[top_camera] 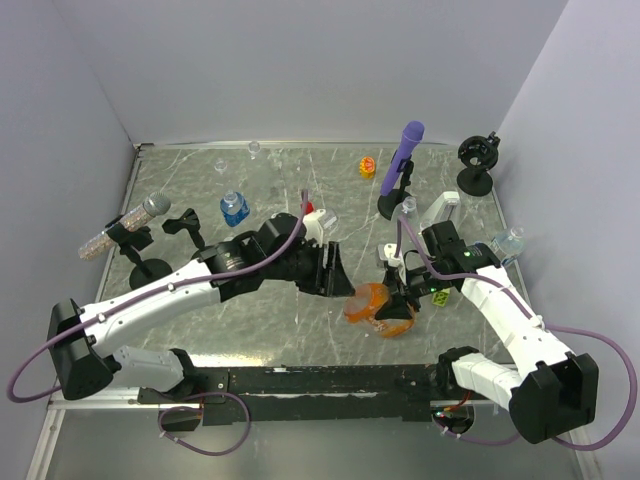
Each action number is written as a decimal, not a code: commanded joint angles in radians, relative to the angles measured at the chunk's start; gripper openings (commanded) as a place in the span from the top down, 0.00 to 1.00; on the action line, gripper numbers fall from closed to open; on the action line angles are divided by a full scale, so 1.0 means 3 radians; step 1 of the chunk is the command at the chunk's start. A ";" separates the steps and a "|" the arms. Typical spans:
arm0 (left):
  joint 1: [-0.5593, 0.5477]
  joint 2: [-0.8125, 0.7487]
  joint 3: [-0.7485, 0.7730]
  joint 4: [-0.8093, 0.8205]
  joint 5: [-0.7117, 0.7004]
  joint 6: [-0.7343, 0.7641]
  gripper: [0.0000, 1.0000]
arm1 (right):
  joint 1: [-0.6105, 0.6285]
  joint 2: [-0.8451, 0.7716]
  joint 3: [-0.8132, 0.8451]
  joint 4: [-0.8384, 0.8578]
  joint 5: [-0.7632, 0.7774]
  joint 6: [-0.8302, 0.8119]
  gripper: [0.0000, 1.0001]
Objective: Unscrew the bottle caps
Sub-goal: Unscrew the bottle cap from the plastic bottle.
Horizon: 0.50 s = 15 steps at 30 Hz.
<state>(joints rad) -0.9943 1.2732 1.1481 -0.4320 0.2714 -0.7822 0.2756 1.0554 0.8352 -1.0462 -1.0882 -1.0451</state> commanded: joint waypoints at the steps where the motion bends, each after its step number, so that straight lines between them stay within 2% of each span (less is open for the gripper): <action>1: -0.0055 -0.0163 0.0151 0.0024 -0.0081 -0.0282 0.25 | 0.0027 -0.0020 0.0008 0.0148 -0.0131 -0.0116 0.80; 3: -0.0050 -0.0240 0.0126 0.0054 -0.0142 -0.0231 0.16 | 0.0027 -0.0025 0.0008 0.0148 -0.0131 -0.0116 0.80; 5: -0.0045 -0.0332 0.0116 0.0034 -0.0204 -0.0149 0.13 | 0.0027 -0.0025 0.0008 0.0148 -0.0141 -0.0116 0.80; 9: 0.0001 -0.0572 0.0003 0.0110 -0.0230 0.0081 0.12 | 0.0027 -0.0020 0.0008 0.0148 -0.0131 -0.0116 0.80; 15: 0.0037 -0.1012 -0.0359 0.0575 0.0214 0.0755 0.12 | 0.0027 -0.0031 0.0008 0.0143 -0.0136 -0.0121 0.80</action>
<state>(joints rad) -0.9871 1.0416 1.0950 -0.3714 0.2481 -0.7162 0.2771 1.0554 0.8352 -1.0309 -1.0893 -1.0462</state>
